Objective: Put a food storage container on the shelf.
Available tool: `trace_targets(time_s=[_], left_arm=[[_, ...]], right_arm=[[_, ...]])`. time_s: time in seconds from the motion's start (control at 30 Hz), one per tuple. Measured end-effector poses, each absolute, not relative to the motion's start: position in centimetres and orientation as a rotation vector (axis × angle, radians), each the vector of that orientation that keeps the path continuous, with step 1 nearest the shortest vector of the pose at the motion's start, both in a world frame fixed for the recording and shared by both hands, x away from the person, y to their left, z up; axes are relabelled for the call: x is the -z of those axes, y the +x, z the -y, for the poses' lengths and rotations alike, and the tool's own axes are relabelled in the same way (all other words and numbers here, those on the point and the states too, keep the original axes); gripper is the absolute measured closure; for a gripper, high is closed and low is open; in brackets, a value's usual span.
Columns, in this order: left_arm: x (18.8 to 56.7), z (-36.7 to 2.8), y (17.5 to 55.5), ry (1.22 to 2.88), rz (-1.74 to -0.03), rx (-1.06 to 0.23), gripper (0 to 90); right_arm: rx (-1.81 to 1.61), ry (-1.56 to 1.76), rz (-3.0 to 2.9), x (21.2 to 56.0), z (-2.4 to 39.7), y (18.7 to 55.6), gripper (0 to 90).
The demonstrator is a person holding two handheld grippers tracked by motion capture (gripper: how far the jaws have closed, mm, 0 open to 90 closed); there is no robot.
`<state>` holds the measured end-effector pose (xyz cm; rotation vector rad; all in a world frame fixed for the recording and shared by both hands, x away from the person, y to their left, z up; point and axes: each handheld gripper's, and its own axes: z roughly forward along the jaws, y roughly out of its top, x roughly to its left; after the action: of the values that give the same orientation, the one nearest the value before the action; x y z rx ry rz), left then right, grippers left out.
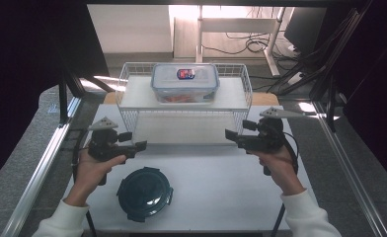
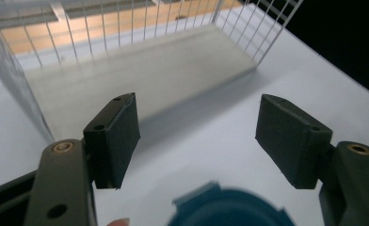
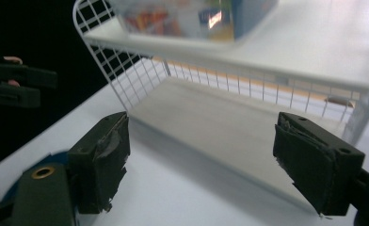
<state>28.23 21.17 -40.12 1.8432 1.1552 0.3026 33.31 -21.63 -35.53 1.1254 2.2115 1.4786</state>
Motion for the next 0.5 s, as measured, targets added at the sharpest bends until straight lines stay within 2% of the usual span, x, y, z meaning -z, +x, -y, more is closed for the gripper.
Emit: trace_targets(time_s=[0.5], left_arm=[[43.5,-21.9,24.5,1.869,-1.204,-0.279,29.9]], right_arm=[[-1.372,1.22,-2.309,41.7,24.7,30.2,24.8]])
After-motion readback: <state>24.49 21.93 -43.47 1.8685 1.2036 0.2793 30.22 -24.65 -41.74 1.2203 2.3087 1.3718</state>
